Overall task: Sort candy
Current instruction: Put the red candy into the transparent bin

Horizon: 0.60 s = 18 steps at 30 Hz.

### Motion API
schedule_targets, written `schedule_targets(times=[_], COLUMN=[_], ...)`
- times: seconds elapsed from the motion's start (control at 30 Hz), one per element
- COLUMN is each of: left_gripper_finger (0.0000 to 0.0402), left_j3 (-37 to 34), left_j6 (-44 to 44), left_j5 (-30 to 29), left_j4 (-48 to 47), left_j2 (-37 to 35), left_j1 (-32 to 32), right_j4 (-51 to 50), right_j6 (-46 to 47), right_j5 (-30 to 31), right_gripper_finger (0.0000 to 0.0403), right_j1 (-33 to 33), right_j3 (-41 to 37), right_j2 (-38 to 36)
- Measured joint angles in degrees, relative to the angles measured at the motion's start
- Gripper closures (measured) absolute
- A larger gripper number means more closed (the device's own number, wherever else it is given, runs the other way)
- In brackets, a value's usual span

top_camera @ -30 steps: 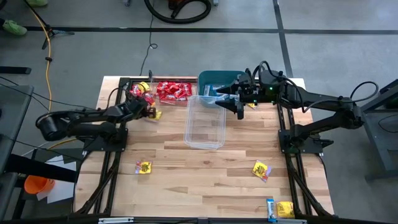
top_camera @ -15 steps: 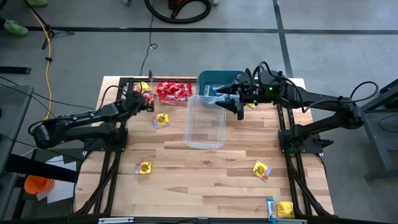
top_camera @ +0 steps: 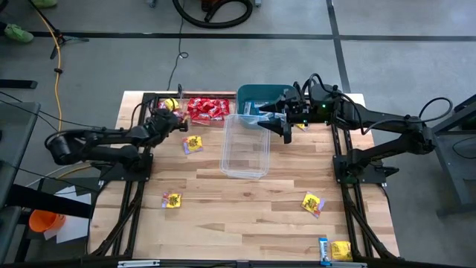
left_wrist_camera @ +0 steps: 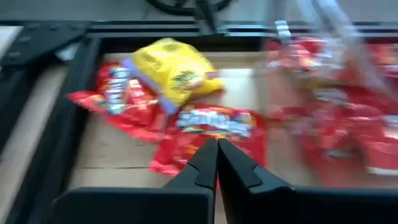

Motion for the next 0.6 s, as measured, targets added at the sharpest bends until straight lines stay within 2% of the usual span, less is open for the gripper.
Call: schedule_targets(times=[0.1,0.33,0.6], left_gripper_finger=[0.0401,0.0401,0.0401], left_j3=[0.0,0.0,0.0], left_j6=[-0.7,2.9,0.9], left_j5=[-3.1,-3.6,-0.1], left_j4=[1.7,11.4,12.7], left_j2=[1.5,5.2,12.2], left_j1=[0.0,0.2,1.2], right_j4=[0.0,0.0,0.0], right_j6=[0.0,0.3,2.1], right_j5=[0.0,2.1,2.3], right_gripper_finger=[0.0114,0.0114,0.0114], right_j1=[0.0,0.0,0.0], right_j3=[0.0,0.0,0.0], right_j2=[0.0,0.0,0.0])
